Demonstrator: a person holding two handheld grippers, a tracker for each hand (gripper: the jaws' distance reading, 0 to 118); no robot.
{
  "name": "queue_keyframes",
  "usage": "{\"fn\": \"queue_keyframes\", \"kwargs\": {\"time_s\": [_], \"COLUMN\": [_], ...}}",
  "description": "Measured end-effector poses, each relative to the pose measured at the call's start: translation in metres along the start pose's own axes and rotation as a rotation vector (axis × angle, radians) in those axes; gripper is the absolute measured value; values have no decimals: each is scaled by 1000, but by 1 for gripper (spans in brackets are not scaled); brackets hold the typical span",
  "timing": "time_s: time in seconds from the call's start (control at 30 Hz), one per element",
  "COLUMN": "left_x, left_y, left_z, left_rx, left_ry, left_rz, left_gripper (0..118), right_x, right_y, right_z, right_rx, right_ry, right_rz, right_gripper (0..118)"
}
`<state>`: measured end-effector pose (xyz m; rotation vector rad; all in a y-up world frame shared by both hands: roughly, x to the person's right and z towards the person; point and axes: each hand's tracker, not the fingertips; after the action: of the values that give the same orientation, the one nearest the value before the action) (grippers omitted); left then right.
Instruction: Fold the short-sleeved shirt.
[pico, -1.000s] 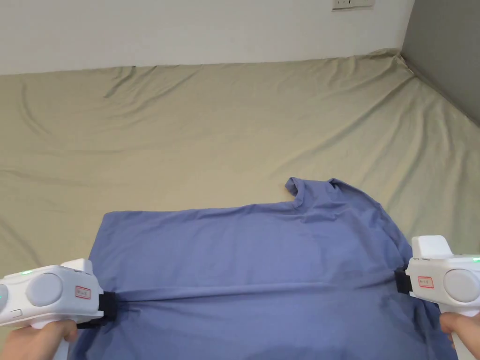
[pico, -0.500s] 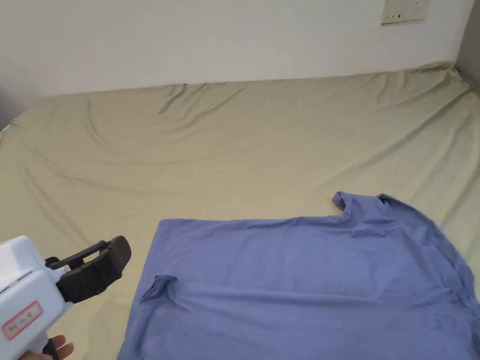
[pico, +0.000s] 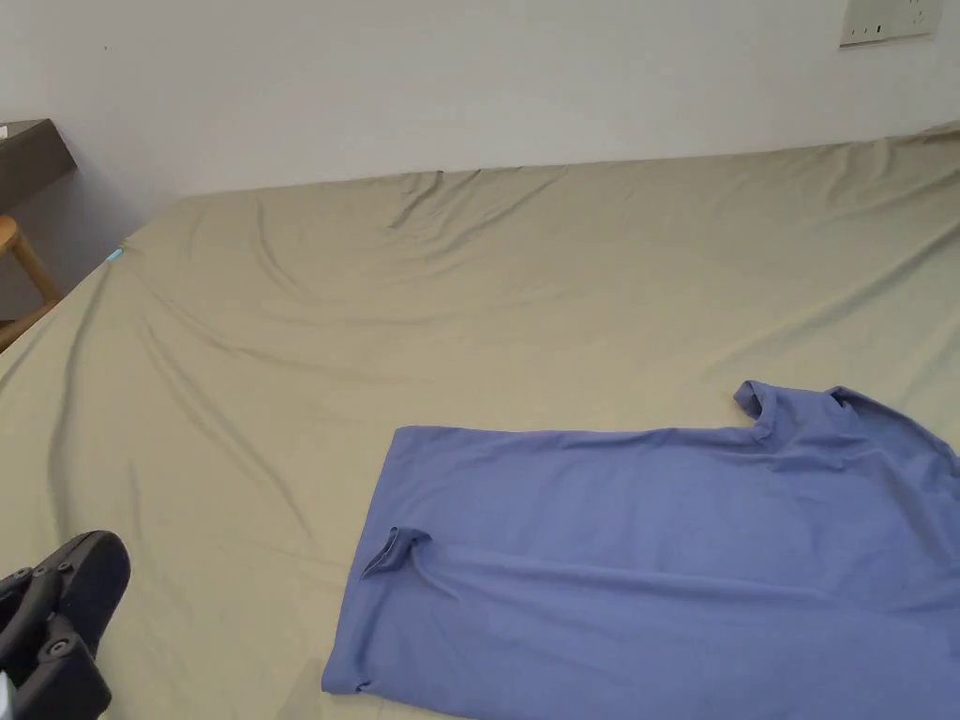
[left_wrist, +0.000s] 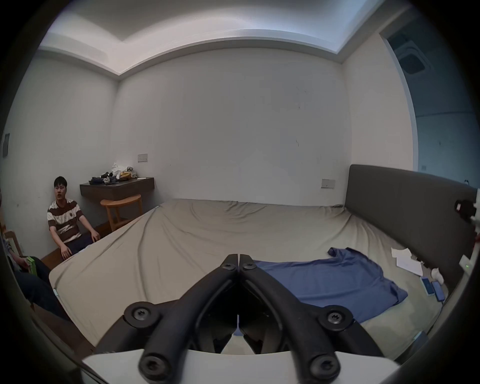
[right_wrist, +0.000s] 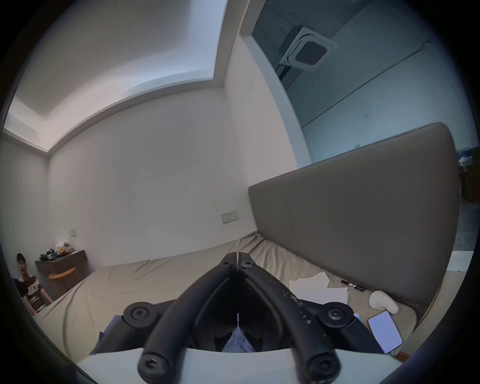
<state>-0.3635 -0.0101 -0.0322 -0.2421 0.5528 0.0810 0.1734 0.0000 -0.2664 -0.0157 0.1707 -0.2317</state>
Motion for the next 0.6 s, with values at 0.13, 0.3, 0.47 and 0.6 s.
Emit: {"fn": "queue_keyframes", "kwargs": {"time_s": [0.13,0.3,0.47,0.6], "left_x": [-1,5,-12,-13], "left_y": [-22,-91,-142,-173], "left_z": [-58,-142,-210,-239], "left_rx": [-251,-507,-682,-744], "left_ry": [-82,-179,-107,-169], "left_rz": [36,-55,-72,13], "left_gripper": [0,0,56,96], "right_x": [7,1,10,-13], "right_y": [0,-5,-10,-18], "right_z": [-8,-13,-17,-22], "right_rx": [-34,-60,-107,-142], "right_ry": [13,15,32,34], "right_rz": [-2,51,32,35], "right_gripper": [0,0,0,0]}}
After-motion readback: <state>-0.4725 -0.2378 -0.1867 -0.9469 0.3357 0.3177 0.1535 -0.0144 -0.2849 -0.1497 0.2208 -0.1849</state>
